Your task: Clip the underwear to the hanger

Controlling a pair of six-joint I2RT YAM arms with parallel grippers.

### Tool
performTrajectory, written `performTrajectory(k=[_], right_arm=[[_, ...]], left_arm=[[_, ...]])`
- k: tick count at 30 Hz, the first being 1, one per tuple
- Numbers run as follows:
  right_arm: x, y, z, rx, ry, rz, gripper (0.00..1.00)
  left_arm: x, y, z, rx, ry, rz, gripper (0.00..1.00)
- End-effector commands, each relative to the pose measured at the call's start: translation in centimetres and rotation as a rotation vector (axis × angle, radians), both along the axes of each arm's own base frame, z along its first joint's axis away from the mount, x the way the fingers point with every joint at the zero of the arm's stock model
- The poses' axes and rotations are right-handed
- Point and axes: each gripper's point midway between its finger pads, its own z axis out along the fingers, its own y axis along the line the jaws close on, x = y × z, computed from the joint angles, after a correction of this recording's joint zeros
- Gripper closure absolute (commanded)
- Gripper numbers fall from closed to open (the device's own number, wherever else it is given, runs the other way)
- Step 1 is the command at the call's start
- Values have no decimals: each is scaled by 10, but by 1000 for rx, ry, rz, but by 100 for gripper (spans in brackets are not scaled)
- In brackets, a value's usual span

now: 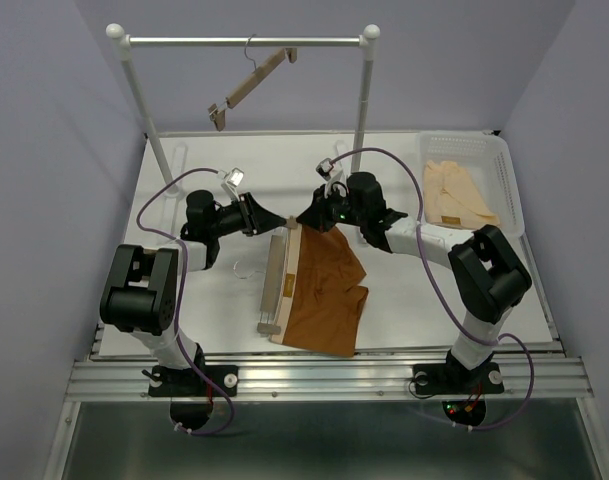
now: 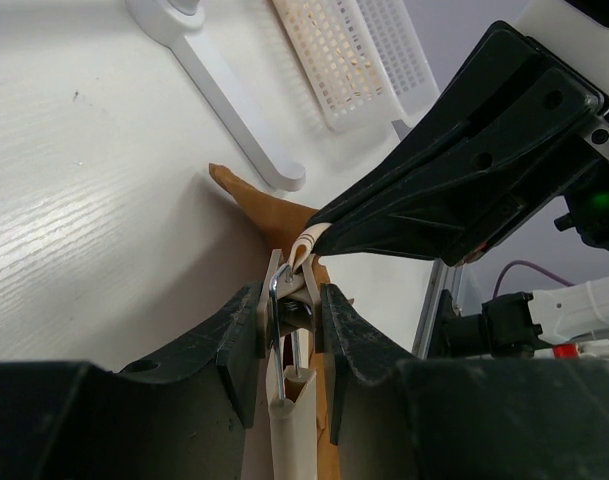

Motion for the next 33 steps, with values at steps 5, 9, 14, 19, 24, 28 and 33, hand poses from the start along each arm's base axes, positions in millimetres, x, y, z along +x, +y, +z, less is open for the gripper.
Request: performTrajectory(k=[5, 9, 14, 19, 24, 28, 33], right_arm=[[12, 6, 59, 99, -121, -9, 99], [12, 4, 62, 100, -129, -19, 99], [11, 3, 66, 102, -138, -16, 99], [8, 1, 69, 94, -145, -8, 99], [3, -1, 68, 85, -142, 2, 99], [0, -2, 66, 74, -140, 12, 99], [-2, -4, 65, 70, -142, 15, 99]], left_arm=[[-6, -5, 23, -9, -74, -49, 41], [-6, -6, 25, -11, -75, -50, 1], [-4, -5, 28, -14, -71, -43, 1], [3, 2, 32, 34, -73, 33, 1], [10, 42, 10, 217, 53, 320, 1], [-8, 68, 4, 254, 103, 478, 1], [-36, 99, -27, 273, 231, 676, 1]])
